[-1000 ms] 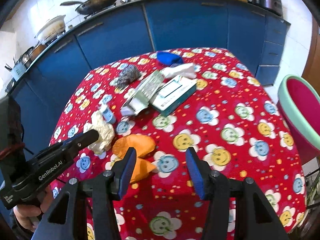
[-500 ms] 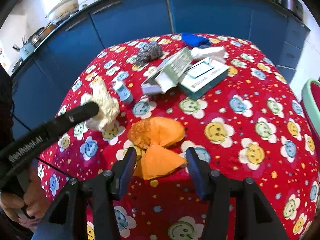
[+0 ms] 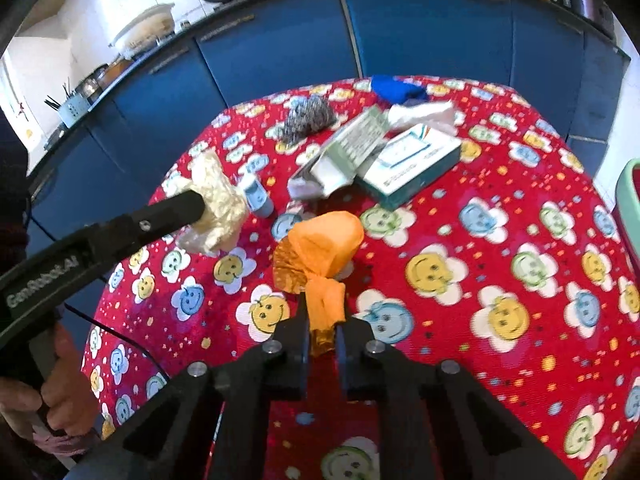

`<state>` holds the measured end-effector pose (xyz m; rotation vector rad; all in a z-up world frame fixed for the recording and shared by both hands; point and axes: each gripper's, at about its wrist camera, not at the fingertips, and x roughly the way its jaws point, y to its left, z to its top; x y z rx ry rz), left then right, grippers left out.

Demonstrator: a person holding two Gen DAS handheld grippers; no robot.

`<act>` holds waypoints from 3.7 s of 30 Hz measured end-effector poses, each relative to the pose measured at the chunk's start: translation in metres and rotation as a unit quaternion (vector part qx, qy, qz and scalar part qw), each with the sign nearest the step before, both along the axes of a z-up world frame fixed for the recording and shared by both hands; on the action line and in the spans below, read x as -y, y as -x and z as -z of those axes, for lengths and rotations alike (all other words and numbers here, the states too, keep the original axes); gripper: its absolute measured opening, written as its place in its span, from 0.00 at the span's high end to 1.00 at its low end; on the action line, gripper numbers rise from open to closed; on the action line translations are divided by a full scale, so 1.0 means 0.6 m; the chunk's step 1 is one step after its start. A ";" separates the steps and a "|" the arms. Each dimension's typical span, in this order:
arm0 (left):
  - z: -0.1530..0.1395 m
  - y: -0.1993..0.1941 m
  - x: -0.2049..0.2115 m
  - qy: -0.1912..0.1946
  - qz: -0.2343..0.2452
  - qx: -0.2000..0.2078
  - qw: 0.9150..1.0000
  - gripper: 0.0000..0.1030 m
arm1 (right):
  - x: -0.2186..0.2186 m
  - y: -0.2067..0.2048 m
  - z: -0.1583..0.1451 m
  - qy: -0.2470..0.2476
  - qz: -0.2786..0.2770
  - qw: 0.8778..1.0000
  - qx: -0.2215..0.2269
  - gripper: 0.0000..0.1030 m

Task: Collect trash
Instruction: 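Carry the tissue and orange glove toward the red bucket with both tools, then open both tools over the red bucket to drop tissue and glove, then move both open tools back over the table toward the boxes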

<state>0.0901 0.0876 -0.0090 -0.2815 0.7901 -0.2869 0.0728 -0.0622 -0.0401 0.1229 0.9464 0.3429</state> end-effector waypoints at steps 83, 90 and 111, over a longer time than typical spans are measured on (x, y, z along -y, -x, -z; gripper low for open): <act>-0.013 -0.070 0.586 -0.063 0.263 0.002 0.963 0.61 | 0.567 0.078 -0.052 -0.004 0.344 0.936 0.069 0.70; -0.028 -0.061 0.536 -0.073 0.237 0.010 0.969 0.61 | 0.541 0.083 -0.065 -0.013 0.327 0.942 0.079 0.69; -0.059 -0.041 0.338 -0.092 0.112 0.015 0.989 0.60 | 0.410 0.056 -0.086 -0.043 0.218 0.971 0.086 0.60</act>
